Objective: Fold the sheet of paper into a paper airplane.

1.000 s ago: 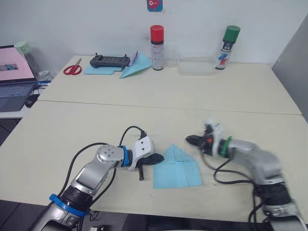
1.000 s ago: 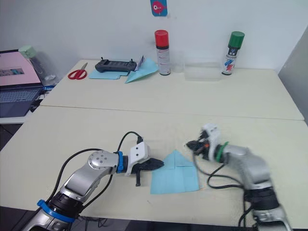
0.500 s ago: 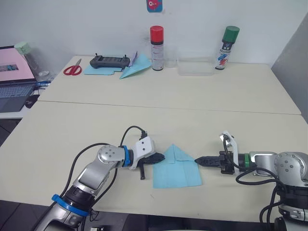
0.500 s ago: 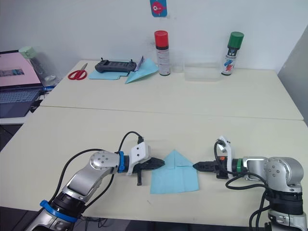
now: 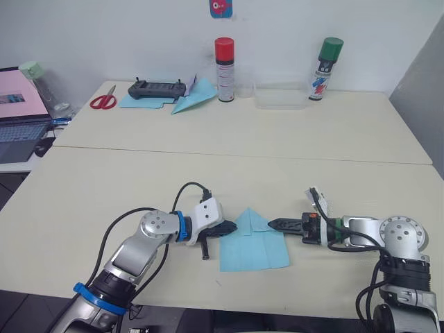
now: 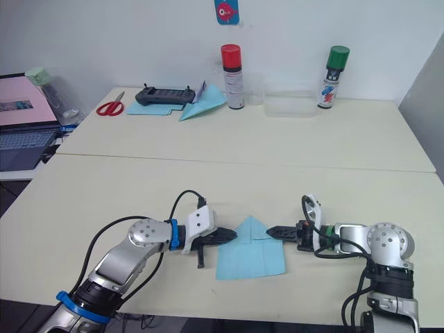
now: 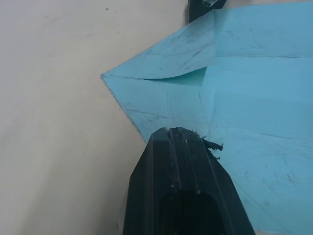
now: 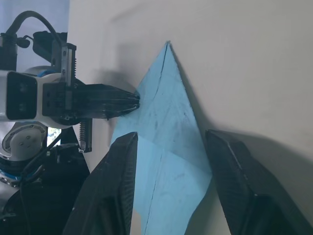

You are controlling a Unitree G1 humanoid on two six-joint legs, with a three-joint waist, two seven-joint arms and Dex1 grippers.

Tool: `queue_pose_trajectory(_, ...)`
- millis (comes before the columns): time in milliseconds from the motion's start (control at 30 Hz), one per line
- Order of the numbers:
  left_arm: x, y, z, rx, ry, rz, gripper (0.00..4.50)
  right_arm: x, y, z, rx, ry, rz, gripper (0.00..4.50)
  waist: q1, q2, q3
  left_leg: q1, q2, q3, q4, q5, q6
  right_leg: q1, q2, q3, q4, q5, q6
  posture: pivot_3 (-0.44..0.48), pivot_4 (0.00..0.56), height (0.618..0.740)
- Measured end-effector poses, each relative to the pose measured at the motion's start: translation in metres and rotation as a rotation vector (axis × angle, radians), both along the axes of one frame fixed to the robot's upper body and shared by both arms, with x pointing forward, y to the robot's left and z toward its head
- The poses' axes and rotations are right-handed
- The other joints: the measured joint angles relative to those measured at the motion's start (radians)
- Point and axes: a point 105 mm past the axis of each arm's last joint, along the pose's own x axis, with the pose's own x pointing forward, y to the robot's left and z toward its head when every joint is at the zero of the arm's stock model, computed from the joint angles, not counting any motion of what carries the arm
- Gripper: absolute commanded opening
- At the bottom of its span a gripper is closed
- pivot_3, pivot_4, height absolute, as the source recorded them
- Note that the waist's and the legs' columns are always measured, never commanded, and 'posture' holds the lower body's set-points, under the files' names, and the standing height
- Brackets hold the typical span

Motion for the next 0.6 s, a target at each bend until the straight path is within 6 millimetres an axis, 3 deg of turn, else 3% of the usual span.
queue_pose_trajectory(133,0.003,0.001,0.001,0.005,-0.008,0.000,0.00,-0.001,0.001,0.003,0.000,-0.010,0.008,0.05,0.000,0.000,0.000,0.000,0.000,0.000,0.000,0.000,0.000,0.000,0.000,0.000,0.000,0.000,0.000,0.000,0.150,0.740)
queue_pose_trajectory(600,0.007,0.000,0.001,0.012,-0.026,-0.013,0.00,0.005,0.007,0.010,-0.009,-0.038,0.012,0.01,-0.002,0.000,0.000,0.000,0.000,0.000,0.000,0.000,0.001,-0.001,0.000,0.001,0.000,-0.001,-0.003,0.000,0.150,0.740)
